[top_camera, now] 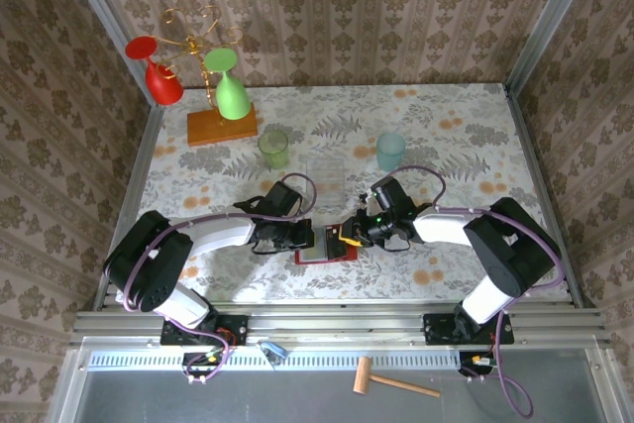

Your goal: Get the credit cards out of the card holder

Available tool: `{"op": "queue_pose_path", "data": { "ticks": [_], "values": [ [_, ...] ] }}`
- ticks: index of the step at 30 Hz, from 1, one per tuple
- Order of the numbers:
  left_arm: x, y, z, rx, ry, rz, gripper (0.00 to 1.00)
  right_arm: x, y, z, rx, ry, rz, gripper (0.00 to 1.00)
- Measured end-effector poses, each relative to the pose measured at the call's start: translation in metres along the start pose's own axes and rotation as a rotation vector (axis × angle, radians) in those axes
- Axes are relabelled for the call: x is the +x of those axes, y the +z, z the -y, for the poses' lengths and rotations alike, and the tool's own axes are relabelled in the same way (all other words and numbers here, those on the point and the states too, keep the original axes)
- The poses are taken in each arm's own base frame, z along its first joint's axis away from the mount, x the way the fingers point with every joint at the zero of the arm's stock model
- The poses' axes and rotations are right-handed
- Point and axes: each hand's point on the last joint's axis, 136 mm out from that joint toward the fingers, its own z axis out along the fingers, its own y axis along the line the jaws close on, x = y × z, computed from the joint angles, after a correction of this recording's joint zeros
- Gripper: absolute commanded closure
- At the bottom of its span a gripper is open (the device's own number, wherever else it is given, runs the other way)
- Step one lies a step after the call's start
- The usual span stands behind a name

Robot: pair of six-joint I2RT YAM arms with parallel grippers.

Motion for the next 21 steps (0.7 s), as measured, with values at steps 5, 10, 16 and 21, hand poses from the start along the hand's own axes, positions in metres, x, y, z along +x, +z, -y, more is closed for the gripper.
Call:
{"op": "queue_pose_path", "data": {
  "ticks": [5,10,16,21],
  "values": [
    [0.0,0.0,0.0,0.0,-0.001,0.0,0.98,0.004,-0.001,-0.003,-0.002,-0.005,-0.006,0.81],
    [0.0,0.0,0.0,0.002,-0.001,-0.001,0.98,0.01,0.002,-0.003,0.004,-0.007,-0.023,0.81],
    [0.0,0.0,0.0,0.002,-0.001,-0.001,0.98,0.013,0.0,-0.002,0.018,0.004,-0.027,0.83],
    [0.0,0.0,0.0,0.003,0.0,0.0,0.98,0.014,-0.004,-0.003,0.03,0.003,-0.017,0.85]
  ]
}}
